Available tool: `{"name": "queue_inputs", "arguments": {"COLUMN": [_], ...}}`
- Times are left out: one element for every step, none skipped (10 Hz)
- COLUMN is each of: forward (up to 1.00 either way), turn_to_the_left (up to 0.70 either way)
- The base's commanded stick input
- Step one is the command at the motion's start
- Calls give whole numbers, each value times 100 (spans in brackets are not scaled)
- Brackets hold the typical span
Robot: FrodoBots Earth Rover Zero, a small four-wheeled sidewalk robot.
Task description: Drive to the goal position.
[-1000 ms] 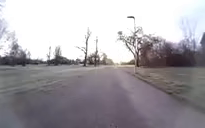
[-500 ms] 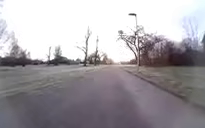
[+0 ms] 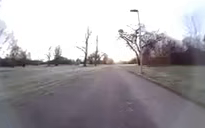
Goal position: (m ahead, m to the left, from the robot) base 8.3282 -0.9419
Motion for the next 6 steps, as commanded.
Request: {"name": "queue_inputs", "arguments": {"forward": [100, 100, 100, 100, 100, 100], "turn_to_the_left": [0, 0, 0, 0, 0, 0]}}
